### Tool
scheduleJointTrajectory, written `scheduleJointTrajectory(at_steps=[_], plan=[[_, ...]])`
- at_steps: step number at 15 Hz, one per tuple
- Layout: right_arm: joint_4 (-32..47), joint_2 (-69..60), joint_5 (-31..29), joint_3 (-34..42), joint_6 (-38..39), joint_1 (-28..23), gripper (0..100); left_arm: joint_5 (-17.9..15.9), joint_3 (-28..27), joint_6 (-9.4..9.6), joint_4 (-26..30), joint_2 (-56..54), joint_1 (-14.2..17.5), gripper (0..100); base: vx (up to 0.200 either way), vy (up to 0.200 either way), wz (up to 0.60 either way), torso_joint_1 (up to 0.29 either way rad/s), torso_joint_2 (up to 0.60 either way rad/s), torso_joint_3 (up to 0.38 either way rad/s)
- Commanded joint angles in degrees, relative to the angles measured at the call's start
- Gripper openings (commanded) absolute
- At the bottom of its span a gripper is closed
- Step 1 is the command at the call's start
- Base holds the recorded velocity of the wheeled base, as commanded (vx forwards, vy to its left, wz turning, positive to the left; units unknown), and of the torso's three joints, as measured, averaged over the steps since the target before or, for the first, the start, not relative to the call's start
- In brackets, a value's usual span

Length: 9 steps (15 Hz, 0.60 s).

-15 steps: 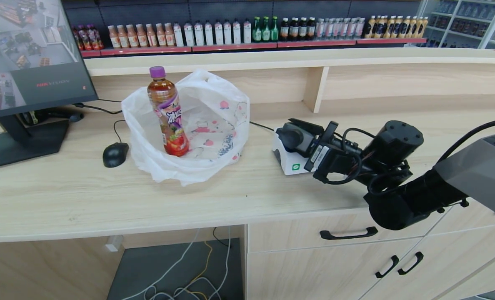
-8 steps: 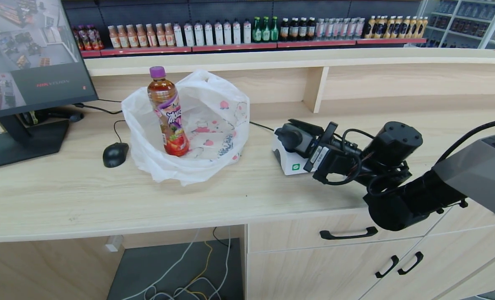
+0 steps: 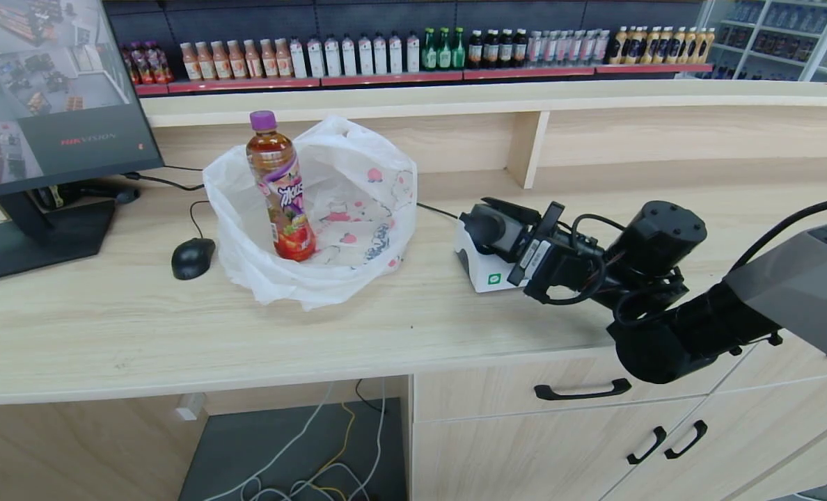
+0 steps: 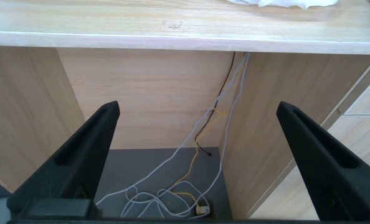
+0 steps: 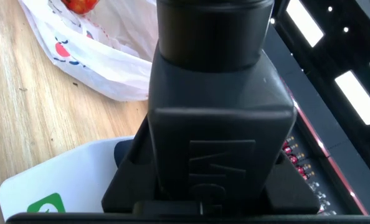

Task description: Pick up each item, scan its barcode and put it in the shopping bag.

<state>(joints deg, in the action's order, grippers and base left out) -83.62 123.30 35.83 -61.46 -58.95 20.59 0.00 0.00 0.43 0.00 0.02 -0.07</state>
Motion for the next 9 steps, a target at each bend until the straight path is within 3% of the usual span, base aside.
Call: scheduleJointTrajectory(at_steps=[1,9], plan=[[-0.23,-1.48,0.03,-0.59,0.86,0.24,0,0.00,0.00,0.01,0.00,-0.02,-0.01,100,0.000,0.000,0.00,0.000,0.00,0.000],[2.67,-11.15,-0.06,1.79,6.13,0.33,0,0.00,0.00,0.01,0.00,-0.02,-0.01,100,0.000,0.000,0.00,0.000,0.00,0.000]])
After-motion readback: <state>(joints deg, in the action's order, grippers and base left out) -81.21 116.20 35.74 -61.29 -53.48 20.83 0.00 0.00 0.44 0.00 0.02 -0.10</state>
